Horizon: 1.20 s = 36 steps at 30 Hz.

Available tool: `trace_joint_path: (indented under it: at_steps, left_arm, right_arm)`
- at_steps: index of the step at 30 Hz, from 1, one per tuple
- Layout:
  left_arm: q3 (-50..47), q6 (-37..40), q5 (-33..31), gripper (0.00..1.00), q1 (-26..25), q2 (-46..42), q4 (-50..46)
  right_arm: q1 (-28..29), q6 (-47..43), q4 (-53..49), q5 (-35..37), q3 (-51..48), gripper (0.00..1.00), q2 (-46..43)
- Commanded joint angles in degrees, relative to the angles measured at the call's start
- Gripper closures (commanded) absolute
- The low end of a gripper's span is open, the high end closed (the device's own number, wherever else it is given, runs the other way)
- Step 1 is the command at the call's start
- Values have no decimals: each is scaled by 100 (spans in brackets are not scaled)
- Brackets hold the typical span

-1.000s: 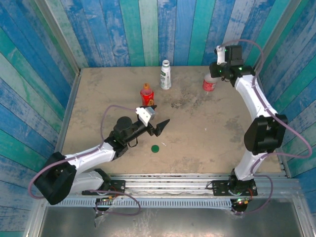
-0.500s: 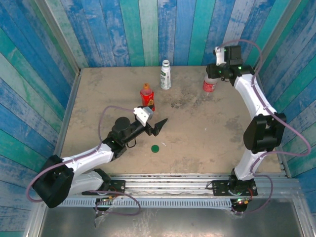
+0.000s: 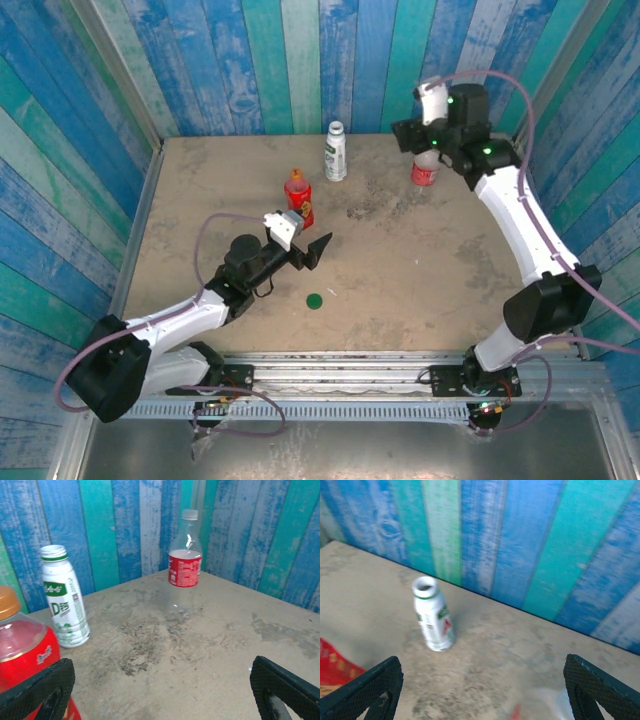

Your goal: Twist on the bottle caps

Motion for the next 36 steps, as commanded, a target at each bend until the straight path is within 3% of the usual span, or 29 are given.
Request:
trace_joint_path:
  at_steps: [1, 10, 19, 27, 29, 36]
  left_arm:
    - [-173, -208, -473, 6, 80, -72, 55]
    - [-351, -18, -732, 6, 109, -379, -229]
    - [-420, 99, -737, 6, 109, -422, -292]
    - [-431, 144, -703, 6, 109, -415, -319]
    - [-434, 152, -683, 6, 109, -402, -319]
    - [-431, 146, -663, 6, 109, -391, -319]
  right_arm:
    - [357, 125, 412, -56, -144, 14, 320]
    - [930, 502, 1051, 217, 795, 14, 1939]
    - [944, 792, 1157, 152, 2299, 14, 3634]
    - [944, 708, 1022, 167, 3385, 18, 4622]
    - [944, 667, 952, 197, 3631, 20, 4800]
    - [944, 668, 946, 211, 3876, 42, 4983]
